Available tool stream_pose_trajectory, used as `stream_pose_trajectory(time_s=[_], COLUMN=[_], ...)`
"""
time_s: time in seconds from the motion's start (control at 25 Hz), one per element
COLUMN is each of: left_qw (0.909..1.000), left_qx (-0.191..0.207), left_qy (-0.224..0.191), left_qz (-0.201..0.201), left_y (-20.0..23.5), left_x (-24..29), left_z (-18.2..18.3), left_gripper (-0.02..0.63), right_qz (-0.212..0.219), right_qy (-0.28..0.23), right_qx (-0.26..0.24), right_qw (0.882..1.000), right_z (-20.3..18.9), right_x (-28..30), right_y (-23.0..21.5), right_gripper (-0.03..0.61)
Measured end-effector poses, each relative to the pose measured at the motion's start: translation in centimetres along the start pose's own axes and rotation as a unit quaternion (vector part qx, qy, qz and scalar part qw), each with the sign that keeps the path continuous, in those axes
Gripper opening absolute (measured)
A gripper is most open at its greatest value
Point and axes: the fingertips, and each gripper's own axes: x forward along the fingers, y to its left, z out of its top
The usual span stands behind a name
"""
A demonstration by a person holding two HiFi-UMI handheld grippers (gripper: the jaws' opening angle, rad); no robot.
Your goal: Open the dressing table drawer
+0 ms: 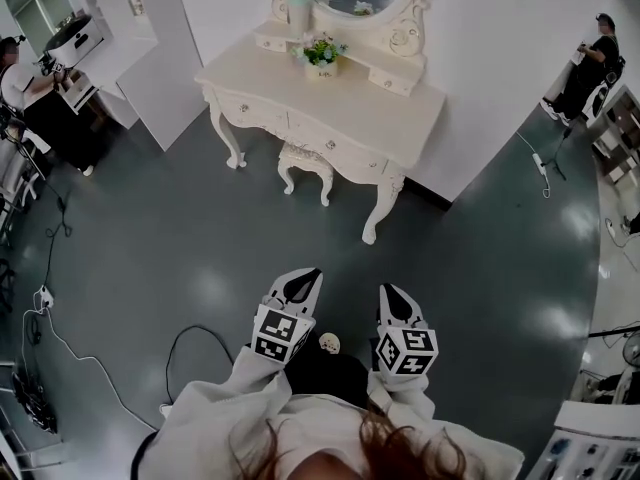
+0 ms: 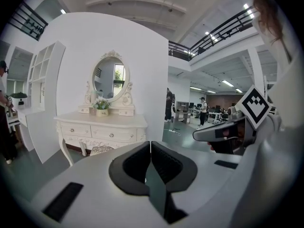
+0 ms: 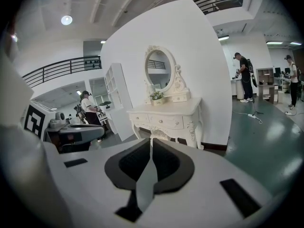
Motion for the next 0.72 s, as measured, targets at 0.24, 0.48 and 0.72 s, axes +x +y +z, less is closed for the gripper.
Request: stream_pose_trajectory(time_s=[0.24, 0.48, 0.72], left_qw=[1.0000, 0.9999, 0.9997], left_qx=[0.007, 0.009, 0.013], left_qy=[0.004, 0.008, 0.010], left_qz=[0.000, -0.002, -0.020], left_y=[-0.4, -0.7, -0.8], left_x=[0.3, 1.2, 3.6], left_z=[0.3, 0.7, 1.2], left_gripper=[0.021, 0.021, 0.021], right_qz=[0.012, 0.008, -0.002], right_qy=[0.004, 0.003, 0.001], right_qx=[0.003, 0.009, 0.013], right_qw=[1.000, 1.000, 1.000], right_z=[-0.1, 0.4, 0.9], right_x=[0.4, 0.4, 1.2], right_y=[0.0, -0.9, -2.2], right_gripper=[0.041, 0.041, 0.041])
